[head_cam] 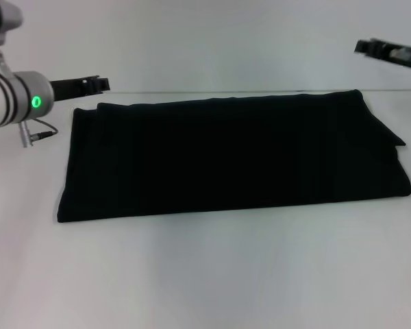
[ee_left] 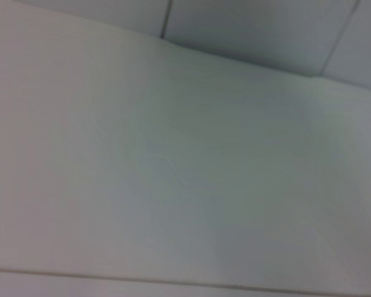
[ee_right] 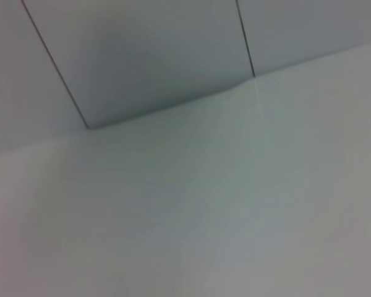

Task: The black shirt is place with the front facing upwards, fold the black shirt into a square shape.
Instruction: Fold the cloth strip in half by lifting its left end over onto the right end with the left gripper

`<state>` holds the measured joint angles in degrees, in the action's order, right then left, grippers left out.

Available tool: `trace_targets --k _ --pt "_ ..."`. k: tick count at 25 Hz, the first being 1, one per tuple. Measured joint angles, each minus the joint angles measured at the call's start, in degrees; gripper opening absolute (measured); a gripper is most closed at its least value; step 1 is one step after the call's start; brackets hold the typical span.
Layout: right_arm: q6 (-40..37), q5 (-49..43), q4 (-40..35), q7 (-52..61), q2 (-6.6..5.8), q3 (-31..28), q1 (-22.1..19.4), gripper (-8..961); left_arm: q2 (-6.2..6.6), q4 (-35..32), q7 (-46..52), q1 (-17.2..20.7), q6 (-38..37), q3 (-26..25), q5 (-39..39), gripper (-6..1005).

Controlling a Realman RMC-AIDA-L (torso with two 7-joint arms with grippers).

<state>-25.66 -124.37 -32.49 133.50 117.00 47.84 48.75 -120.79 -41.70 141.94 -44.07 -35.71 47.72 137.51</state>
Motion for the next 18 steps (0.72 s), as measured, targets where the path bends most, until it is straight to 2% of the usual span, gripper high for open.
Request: trace_targets --k 3,5,7,10,13,15,18 --pt "-11.4 0.5 -8.9 2.4 -0.59 -2.3 -4.7 325 -1.51 -7.4 2.2 4.2 -6.0 -0.3 -0.4 405" --pt "-18.6 2.1 -13.7 3.0 -0.6 -4.2 -8.2 389 -2.65 -12.4 2.7 8.4 -11.2 -0.3 -2.0 444" --pt "-26.2 6.7 -17.0 2.0 -0.33 -6.0 -12.5 453 -3.01 -15.5 2.3 12.5 -16.7 -0.5 -6.7 482" --pt "-34.7 16.7 -16.5 -2.9 -0.2 -7.9 -19.0 565 -1.76 -14.1 0.0 17.1 -25.6 -2.7 -18.3 541" --pt "-39.4 24.1 -12.6 -8.2 -0.26 -10.0 -23.1 710 0.47 -6.2 -2.8 18.8 -34.4 -8.0 -28.1 599" --pt "-42.2 27.1 -9.7 -11.1 -0.49 -11.6 -25.2 785 2.11 0.1 -3.4 19.0 -39.0 -11.8 -30.3 662" --pt "-44.1 27.7 -7.6 -12.7 -0.71 -13.4 -26.3 865 4.03 6.3 -3.3 19.5 -41.5 -14.6 -30.4 793"
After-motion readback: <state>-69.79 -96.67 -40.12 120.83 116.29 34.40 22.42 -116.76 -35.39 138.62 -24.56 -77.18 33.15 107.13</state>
